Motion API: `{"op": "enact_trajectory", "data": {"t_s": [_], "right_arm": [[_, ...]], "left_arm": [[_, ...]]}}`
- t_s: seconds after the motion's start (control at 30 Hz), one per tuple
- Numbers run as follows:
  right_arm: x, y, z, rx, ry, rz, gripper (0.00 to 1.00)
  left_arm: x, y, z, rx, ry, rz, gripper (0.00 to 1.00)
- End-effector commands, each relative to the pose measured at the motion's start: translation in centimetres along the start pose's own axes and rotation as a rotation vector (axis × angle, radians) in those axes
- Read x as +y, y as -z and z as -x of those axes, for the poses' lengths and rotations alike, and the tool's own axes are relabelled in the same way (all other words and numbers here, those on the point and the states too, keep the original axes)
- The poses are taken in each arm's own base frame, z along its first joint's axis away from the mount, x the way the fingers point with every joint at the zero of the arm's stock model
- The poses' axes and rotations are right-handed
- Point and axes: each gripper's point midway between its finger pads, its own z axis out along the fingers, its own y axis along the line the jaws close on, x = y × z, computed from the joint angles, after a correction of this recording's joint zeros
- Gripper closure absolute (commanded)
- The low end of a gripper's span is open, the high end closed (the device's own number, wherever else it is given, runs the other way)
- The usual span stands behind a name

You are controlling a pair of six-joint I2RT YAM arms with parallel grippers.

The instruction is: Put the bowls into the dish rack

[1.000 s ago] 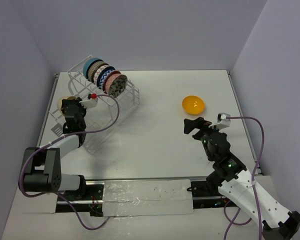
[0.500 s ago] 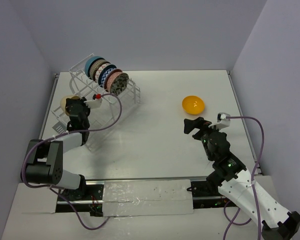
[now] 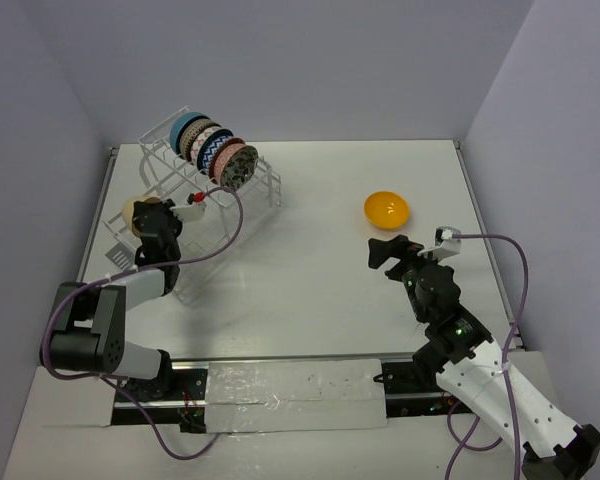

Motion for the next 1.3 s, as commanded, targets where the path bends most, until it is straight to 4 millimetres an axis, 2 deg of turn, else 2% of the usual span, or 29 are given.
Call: {"op": "enact_trajectory", "data": {"t_s": [0.0, 0.23, 0.53, 0.77, 0.9, 1.07, 1.1, 1.27], "right_arm": [[0.0, -0.1, 0.5, -0.031, -0.026, 0.004, 0.0], [0.0, 0.0, 0.5, -0.029, -0.027, 0.009, 0.0], [-0.1, 0.1, 0.8, -0.04, -0.033, 0.009, 0.0], [0.1, 0.1, 0.8, -0.038, -0.031, 0.015, 0.0], [0.1, 0.1, 0.8, -0.038, -0.032, 0.017, 0.0], [0.1, 0.1, 0.8, -0.039, -0.034, 0.018, 0.0], [0.2, 0.1, 0.9, -0.04, -0.037, 0.019, 0.0], [0.1, 0.2, 0.9, -0.042, -0.036, 0.018, 0.0]], "left_arm": [[0.0, 0.5, 0.7, -0.041, -0.113, -0.032, 1.0], [-0.9, 0.6, 0.9, -0.046, -0.161, -0.1, 0.97], [-1.7, 0.4, 1.0, -0.02, -0.221, -0.137, 0.99], [-2.2, 0.2, 1.1, -0.004, -0.246, -0.178, 0.92], [-2.6, 0.2, 0.9, 0.018, -0.254, -0.2, 0.91], [-2.5, 0.2, 0.7, 0.048, -0.277, -0.185, 0.93], [-2.0, 0.1, 0.9, 0.041, -0.269, -0.157, 0.94], [-1.8, -0.3, 1.6, 0.054, -0.262, -0.147, 1.0]]}}
